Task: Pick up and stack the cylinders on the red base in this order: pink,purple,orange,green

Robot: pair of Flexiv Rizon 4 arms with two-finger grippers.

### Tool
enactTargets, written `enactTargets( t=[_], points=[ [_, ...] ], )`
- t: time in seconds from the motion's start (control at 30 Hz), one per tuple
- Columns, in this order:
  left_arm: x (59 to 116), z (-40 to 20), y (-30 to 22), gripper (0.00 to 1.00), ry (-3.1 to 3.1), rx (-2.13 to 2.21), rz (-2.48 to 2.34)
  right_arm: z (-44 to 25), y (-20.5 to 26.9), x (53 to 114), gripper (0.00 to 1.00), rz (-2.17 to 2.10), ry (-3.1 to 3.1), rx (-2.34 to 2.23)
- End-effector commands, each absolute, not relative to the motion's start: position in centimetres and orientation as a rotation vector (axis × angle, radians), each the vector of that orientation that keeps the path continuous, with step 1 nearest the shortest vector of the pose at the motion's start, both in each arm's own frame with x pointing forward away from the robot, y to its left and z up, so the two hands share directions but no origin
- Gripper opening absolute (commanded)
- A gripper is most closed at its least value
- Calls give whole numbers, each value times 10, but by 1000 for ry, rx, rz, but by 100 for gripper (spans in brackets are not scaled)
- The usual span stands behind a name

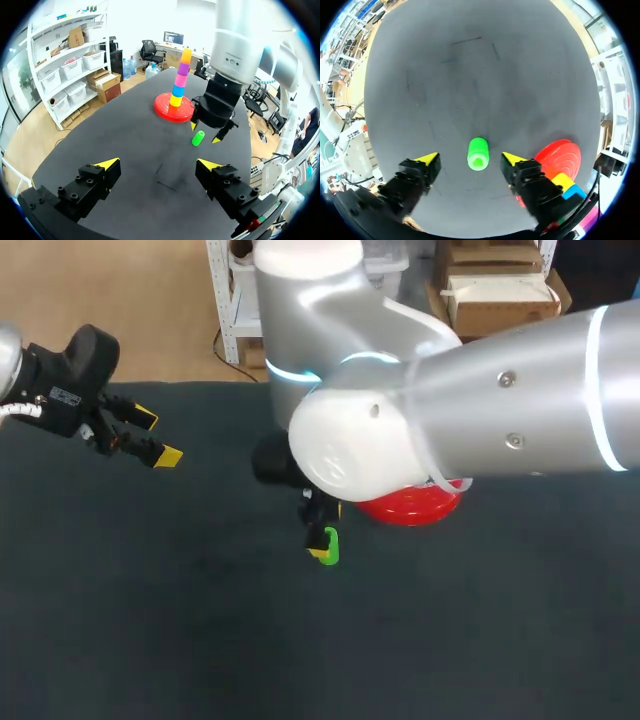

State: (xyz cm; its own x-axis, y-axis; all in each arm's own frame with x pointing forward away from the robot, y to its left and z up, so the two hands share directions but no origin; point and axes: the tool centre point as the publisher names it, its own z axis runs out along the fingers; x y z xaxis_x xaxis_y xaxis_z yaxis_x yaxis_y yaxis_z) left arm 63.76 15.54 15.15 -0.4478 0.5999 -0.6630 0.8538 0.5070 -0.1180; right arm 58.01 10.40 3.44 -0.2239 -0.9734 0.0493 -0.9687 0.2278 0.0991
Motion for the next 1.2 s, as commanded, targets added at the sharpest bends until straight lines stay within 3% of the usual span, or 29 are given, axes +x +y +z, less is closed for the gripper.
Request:
enactTargets(
  t=[0.03, 0.37, 0.47, 0.53, 0.57, 0.63, 0.87, 1.2],
  points=[
    [640, 151, 155, 100, 2202, 1190, -601, 33, 104, 583, 61, -76, -2382, 1880],
    [640, 151, 155, 100, 2202, 1190, -601, 30, 100, 585, 56, -68, -2395, 1855],
    [640, 151, 155, 100, 2202, 1190, -601, 28, 101, 586, 50, -67, -2394, 1850],
    [640, 151, 155, 100, 2202, 1190, -601, 27, 102, 586, 42, -61, -2389, 1849],
    [640, 151, 155, 100, 2202, 1190, -601, 27, 102, 586, 33, -57, -2386, 1850],
    [640, 151, 155, 100, 2202, 1190, -601, 27, 102, 586, 0, -46, -2383, 1848],
    [640, 151, 155, 100, 2202, 1190, -601, 68, 93, 597, 0, -9, -2434, 1857],
    [640, 151, 155, 100, 2202, 1190, -601, 236, 46, 665, 0, 53, -2771, 1807]
  ],
)
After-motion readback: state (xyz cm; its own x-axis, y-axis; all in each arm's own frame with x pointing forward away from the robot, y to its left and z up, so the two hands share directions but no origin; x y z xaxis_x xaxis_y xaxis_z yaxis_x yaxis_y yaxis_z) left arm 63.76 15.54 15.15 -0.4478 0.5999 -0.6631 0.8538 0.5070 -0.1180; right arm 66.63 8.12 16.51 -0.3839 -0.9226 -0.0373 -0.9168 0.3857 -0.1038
